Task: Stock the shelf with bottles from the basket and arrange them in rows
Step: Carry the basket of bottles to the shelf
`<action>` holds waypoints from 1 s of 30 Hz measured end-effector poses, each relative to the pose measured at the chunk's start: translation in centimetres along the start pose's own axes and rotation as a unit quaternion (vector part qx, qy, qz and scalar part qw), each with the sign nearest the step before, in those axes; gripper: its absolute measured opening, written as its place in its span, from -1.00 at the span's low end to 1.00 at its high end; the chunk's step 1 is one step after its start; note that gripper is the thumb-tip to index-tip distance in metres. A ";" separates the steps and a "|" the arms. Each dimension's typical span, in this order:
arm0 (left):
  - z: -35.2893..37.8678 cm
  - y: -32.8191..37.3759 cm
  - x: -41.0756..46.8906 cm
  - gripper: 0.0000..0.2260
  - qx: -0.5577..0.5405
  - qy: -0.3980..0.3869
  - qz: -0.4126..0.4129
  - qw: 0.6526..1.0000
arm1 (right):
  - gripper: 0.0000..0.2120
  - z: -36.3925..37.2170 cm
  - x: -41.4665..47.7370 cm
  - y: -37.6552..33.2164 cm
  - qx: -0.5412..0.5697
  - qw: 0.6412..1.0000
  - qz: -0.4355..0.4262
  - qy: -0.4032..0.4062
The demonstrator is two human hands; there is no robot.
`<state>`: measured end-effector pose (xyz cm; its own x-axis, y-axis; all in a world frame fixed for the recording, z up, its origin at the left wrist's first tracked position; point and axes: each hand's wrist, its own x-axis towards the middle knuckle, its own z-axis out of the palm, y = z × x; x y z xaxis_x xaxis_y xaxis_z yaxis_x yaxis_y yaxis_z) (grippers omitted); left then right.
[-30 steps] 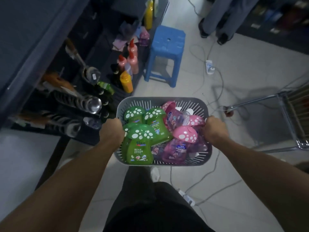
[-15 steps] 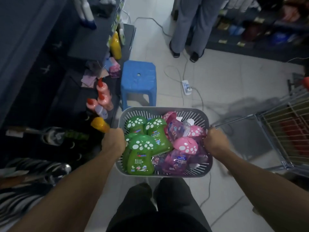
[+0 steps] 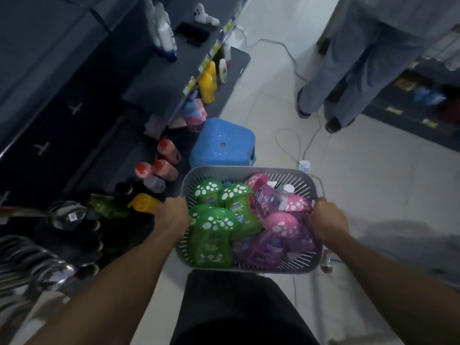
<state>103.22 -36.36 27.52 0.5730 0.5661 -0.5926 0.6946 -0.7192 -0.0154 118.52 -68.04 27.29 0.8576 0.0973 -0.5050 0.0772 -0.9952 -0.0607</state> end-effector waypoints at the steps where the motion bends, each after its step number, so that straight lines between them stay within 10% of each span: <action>1: -0.2 0.7 0.5 -0.86 -0.016 -0.007 -0.014 1.000 | -0.83 -1.1 1.9 -0.4 -0.010 1.000 -0.013 0.003; 15: -5.0 4.6 10.4 -0.92 -0.234 -0.016 -0.173 0.957 | -0.85 -12.1 22.5 -13.6 -0.122 0.974 -0.191 0.019; 30: -3.8 8.6 15.6 -0.80 -0.415 -0.001 -0.424 0.805 | -0.89 -12.4 38.3 -31.1 -0.256 0.866 -0.428 -0.033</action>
<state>119.75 -32.17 21.18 -0.2606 0.7102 -0.6539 0.8875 0.4428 0.1272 155.30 -33.48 20.49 0.3451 0.7864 -0.5123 0.9005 -0.4312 -0.0553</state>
